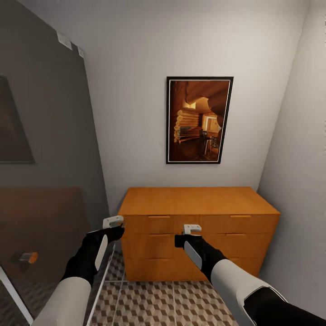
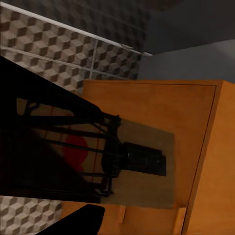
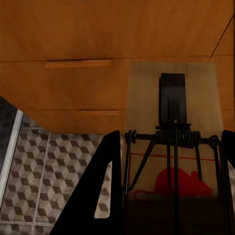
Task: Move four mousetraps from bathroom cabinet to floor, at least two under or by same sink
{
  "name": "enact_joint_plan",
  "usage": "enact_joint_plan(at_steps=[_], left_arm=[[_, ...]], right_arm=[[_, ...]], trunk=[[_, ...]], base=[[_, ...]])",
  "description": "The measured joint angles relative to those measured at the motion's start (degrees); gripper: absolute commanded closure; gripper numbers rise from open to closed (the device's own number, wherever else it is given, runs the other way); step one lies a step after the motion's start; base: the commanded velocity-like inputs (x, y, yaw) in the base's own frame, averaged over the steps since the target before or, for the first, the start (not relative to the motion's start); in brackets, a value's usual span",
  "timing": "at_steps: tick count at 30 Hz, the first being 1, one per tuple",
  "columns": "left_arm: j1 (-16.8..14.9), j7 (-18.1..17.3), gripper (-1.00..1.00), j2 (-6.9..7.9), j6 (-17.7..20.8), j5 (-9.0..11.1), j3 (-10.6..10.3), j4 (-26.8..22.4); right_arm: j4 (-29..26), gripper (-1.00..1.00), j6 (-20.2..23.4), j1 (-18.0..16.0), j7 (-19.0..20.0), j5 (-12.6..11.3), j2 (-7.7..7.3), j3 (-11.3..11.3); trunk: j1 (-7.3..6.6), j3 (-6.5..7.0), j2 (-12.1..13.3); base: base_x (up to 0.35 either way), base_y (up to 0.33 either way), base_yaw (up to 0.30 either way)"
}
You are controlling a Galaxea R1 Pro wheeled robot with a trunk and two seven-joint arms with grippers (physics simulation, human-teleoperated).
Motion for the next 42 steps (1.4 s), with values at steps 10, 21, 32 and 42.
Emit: enact_joint_plan(at_steps=[10, 21, 32, 42], left_arm=[[0.0, -0.26, 1.0, 0.33, -0.92, 0.08, -0.26, 3.71], [0.05, -0.31, 1.0, 2.07, -9.6, -0.1, -0.85, 16.46], [0.15, 0.08, 1.0, 7.38, -40.3, 0.1, -0.89, 50.11], [8.79, -0.16, 1.0, 13.13, -51.39, 0.78, -0.66, 53.84]], right_arm=[[-0.03, 1.0, -0.15, 0.0, -0.06, 0.36, 0.0, -0.16], [9.06, 1.0, -7.97, 0.04, 0.39, 0.08, 0.0, -0.16], [22.97, 1.0, -20.77, 5.13, 3.84, 1.39, -0.79, -0.24], [23.42, 1.0, -35.46, 16.35, 7.88, 5.71, -7.08, -0.13]], trunk=[[-0.02, -0.01, 0.01], [-0.02, -0.02, 0.01], [-0.02, -0.02, 0.01], [-0.03, -0.03, 0.0]], base=[[-0.033, 0.0, 0.0], [-0.001, 0.0, 0.0], [0.0, 0.0, 0.0], [0.0, 0.0, 0.0]])
